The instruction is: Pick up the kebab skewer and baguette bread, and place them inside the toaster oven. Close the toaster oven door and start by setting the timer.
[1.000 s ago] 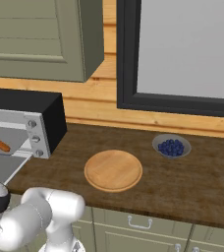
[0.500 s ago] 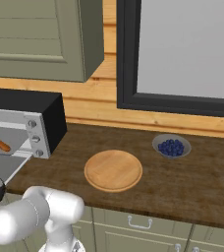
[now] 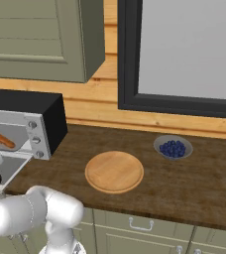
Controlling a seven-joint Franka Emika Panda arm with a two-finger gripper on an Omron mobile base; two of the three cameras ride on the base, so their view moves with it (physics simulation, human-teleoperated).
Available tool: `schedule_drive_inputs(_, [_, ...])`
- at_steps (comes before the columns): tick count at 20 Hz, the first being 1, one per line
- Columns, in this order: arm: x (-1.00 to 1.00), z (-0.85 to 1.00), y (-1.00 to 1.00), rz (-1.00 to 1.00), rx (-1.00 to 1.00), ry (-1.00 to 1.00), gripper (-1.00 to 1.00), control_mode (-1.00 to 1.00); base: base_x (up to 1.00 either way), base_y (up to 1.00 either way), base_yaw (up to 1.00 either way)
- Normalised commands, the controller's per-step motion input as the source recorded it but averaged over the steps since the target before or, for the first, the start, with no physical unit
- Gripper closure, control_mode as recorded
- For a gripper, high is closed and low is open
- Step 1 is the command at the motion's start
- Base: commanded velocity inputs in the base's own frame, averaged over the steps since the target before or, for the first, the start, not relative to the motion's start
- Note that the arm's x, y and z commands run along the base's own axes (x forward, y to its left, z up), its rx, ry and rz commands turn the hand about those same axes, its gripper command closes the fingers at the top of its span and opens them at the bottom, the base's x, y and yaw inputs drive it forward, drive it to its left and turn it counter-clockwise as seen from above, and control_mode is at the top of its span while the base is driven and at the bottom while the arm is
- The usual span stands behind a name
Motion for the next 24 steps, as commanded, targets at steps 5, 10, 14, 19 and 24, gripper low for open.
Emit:
schedule_drive_inputs(5, [0.75,-0.05,0.00,-0.15,0.00,0.00,-1.00,-1.00,0.00,0.00,0.00])
schedule_drive_inputs(10, [0.66,0.00,0.00,-0.15,0.00,0.00,-1.00,-1.00,0.00,0.00,0.00])
schedule_drive_inputs(14, [0.25,-0.02,0.00,-0.14,0.00,0.00,-1.00,-1.00,0.00,0.00,0.00])
schedule_drive_inputs(19, [-0.68,-0.01,0.00,-0.01,0.00,0.00,-1.00,-1.00,0.00,0.00,0.00])
schedule_drive_inputs(24, [-1.00,0.00,0.00,0.05,0.00,0.00,-1.00,-1.00,0.00,0.00,0.00])
